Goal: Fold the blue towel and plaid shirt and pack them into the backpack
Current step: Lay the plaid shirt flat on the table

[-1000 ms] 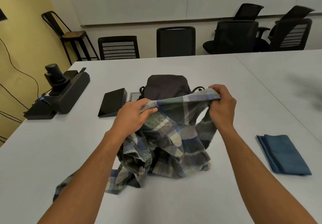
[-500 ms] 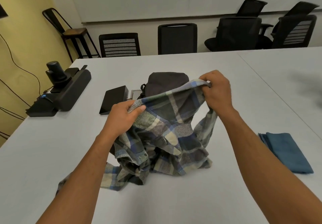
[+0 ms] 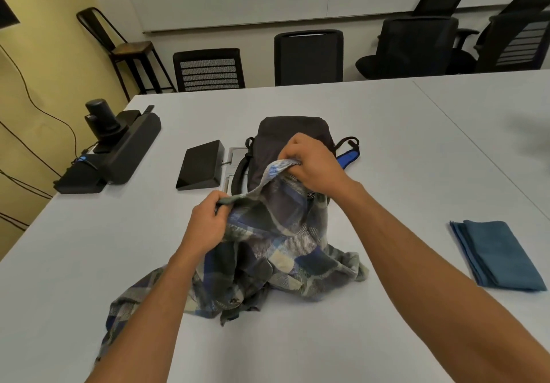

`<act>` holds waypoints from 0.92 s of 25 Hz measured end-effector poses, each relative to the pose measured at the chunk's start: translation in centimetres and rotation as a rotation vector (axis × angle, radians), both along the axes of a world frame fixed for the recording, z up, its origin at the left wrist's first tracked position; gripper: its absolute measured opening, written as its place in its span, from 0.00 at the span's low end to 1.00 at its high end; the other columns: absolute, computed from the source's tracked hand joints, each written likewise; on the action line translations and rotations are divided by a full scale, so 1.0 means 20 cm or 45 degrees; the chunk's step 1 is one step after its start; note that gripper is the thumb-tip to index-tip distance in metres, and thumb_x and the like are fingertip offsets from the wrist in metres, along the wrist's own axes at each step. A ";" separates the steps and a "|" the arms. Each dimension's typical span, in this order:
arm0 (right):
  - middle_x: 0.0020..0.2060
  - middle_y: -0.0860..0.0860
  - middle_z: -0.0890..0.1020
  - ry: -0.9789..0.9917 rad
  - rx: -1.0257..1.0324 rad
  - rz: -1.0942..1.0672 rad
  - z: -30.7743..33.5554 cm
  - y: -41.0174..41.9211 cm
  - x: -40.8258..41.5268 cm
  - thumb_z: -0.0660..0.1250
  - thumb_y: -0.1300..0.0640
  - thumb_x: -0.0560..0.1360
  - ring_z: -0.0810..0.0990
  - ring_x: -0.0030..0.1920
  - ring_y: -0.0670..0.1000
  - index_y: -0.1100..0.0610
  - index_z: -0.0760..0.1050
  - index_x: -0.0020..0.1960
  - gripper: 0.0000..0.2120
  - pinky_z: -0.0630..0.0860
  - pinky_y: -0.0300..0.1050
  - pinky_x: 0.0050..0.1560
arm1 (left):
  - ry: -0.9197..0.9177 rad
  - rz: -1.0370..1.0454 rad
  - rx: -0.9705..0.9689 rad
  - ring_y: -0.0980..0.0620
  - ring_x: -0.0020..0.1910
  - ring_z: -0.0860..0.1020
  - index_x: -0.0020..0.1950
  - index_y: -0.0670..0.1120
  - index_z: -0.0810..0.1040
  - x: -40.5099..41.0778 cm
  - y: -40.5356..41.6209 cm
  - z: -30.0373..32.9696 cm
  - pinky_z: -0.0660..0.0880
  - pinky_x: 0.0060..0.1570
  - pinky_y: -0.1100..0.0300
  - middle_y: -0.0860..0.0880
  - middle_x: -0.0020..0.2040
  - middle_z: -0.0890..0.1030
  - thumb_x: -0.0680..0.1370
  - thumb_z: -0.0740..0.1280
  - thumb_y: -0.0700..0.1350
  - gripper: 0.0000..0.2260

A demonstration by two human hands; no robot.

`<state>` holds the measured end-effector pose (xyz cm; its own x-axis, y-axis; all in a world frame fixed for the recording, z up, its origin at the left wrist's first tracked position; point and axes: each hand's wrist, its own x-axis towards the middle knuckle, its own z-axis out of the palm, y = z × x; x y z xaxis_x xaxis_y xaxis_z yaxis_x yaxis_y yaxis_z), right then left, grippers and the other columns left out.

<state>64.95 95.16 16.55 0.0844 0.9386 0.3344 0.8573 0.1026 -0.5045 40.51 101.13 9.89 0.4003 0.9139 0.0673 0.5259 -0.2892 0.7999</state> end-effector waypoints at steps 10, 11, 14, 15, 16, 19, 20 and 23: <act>0.48 0.53 0.77 -0.095 0.066 0.179 0.04 0.28 -0.26 0.68 0.58 0.72 0.75 0.51 0.55 0.55 0.80 0.55 0.12 0.72 0.50 0.51 | -0.143 0.260 -0.001 0.52 0.38 0.74 0.45 0.41 0.76 -0.20 0.01 -0.06 0.70 0.35 0.60 0.46 0.39 0.78 0.82 0.63 0.49 0.12; 0.51 0.54 0.77 -0.084 0.005 0.191 -0.04 0.30 -0.30 0.69 0.57 0.72 0.74 0.54 0.56 0.56 0.78 0.59 0.16 0.72 0.52 0.54 | -0.164 0.312 -0.055 0.50 0.39 0.75 0.45 0.41 0.76 -0.24 0.03 -0.08 0.70 0.36 0.58 0.45 0.40 0.78 0.82 0.62 0.50 0.14; 0.64 0.56 0.72 -0.119 -0.354 0.124 -0.36 0.26 -0.32 0.74 0.50 0.72 0.70 0.64 0.58 0.53 0.68 0.72 0.31 0.70 0.57 0.62 | -0.191 0.467 -0.204 0.46 0.43 0.77 0.46 0.40 0.77 -0.37 0.06 -0.19 0.72 0.40 0.54 0.43 0.43 0.80 0.83 0.59 0.52 0.17; 0.67 0.56 0.71 -0.119 -0.478 0.095 -0.48 0.21 -0.31 0.74 0.48 0.72 0.70 0.65 0.58 0.52 0.65 0.74 0.34 0.70 0.57 0.63 | -0.187 0.506 -0.239 0.45 0.44 0.77 0.47 0.40 0.77 -0.41 0.06 -0.24 0.72 0.41 0.54 0.43 0.43 0.80 0.83 0.58 0.52 0.17; 0.67 0.55 0.70 -0.079 -0.587 0.079 -0.60 0.15 -0.29 0.74 0.48 0.73 0.70 0.65 0.58 0.52 0.63 0.74 0.34 0.70 0.55 0.63 | -0.183 0.533 -0.269 0.44 0.44 0.77 0.46 0.40 0.78 -0.45 0.06 -0.28 0.72 0.43 0.53 0.42 0.43 0.80 0.83 0.58 0.52 0.18; 0.59 0.55 0.76 0.094 -0.858 0.060 -0.91 -0.04 -0.23 0.70 0.51 0.76 0.76 0.58 0.56 0.54 0.70 0.66 0.21 0.74 0.52 0.59 | -0.134 0.606 -0.339 0.40 0.45 0.77 0.45 0.39 0.78 -0.55 0.04 -0.43 0.72 0.45 0.50 0.40 0.43 0.80 0.83 0.58 0.52 0.19; 0.57 0.54 0.77 0.090 -0.904 0.035 -1.00 -0.10 -0.21 0.69 0.52 0.77 0.76 0.56 0.55 0.54 0.72 0.63 0.17 0.74 0.52 0.59 | -0.111 0.625 -0.361 0.39 0.46 0.78 0.46 0.38 0.78 -0.58 0.03 -0.47 0.73 0.45 0.50 0.40 0.44 0.80 0.83 0.58 0.52 0.19; 0.67 0.54 0.72 0.003 -0.933 -0.111 -1.17 -0.23 -0.13 0.68 0.53 0.77 0.71 0.66 0.57 0.53 0.68 0.71 0.24 0.71 0.53 0.64 | -0.034 0.698 -0.413 0.39 0.47 0.77 0.46 0.37 0.77 -0.66 0.01 -0.56 0.72 0.45 0.50 0.42 0.43 0.80 0.83 0.59 0.50 0.17</act>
<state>62.25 90.48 -6.77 0.1687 0.9109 -0.3765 0.8459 -0.3298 -0.4191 27.33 101.25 -1.22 -0.1297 0.9612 -0.2435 0.5077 0.2753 0.8163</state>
